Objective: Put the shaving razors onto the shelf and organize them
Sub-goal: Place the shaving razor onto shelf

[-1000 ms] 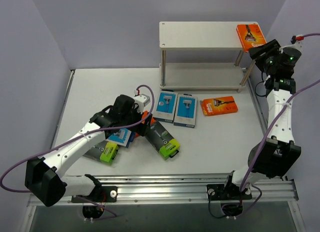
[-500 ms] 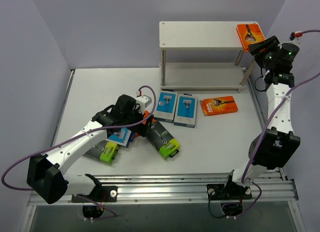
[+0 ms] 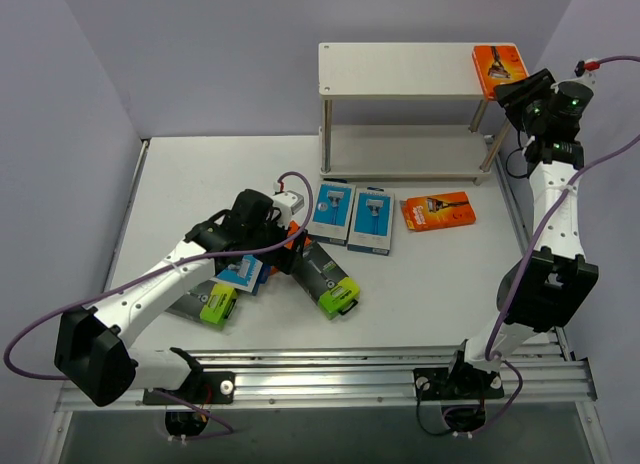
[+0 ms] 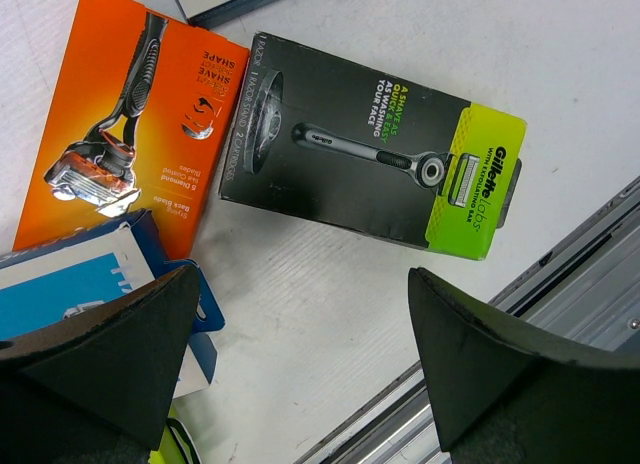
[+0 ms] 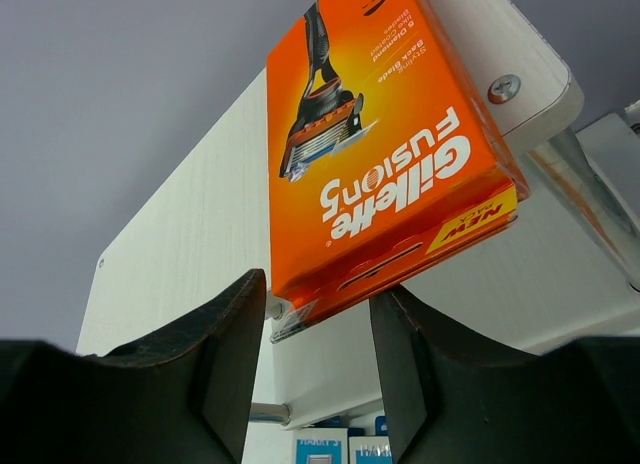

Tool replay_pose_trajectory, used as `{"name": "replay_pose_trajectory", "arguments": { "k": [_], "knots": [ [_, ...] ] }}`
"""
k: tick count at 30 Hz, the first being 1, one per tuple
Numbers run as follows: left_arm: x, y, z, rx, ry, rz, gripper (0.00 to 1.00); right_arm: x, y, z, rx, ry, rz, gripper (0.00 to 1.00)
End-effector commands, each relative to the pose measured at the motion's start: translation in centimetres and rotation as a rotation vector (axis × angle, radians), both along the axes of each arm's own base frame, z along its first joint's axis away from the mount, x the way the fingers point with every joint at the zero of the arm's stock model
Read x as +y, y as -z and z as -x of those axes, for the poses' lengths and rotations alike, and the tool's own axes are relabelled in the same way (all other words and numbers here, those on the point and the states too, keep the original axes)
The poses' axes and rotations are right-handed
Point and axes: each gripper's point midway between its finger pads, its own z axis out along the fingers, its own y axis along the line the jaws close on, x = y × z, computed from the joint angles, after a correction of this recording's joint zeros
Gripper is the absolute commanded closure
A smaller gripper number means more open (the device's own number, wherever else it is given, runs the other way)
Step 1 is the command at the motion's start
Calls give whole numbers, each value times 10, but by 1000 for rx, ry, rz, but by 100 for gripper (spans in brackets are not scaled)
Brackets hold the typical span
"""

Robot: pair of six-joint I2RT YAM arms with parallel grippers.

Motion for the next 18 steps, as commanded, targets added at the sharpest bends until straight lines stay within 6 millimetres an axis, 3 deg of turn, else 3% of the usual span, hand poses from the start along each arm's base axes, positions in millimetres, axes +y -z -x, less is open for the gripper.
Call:
{"name": "replay_pose_trajectory", "arguments": {
  "k": [1, 18],
  "knots": [
    [-6, -11, -4, -22, 23, 22, 6, 2, -41, -3, -118, 1, 32, 59],
    [-8, -7, -4, -8, 27, 17, 6, -4, -45, -13, -128, 15, 29, 69]
  ]
}}
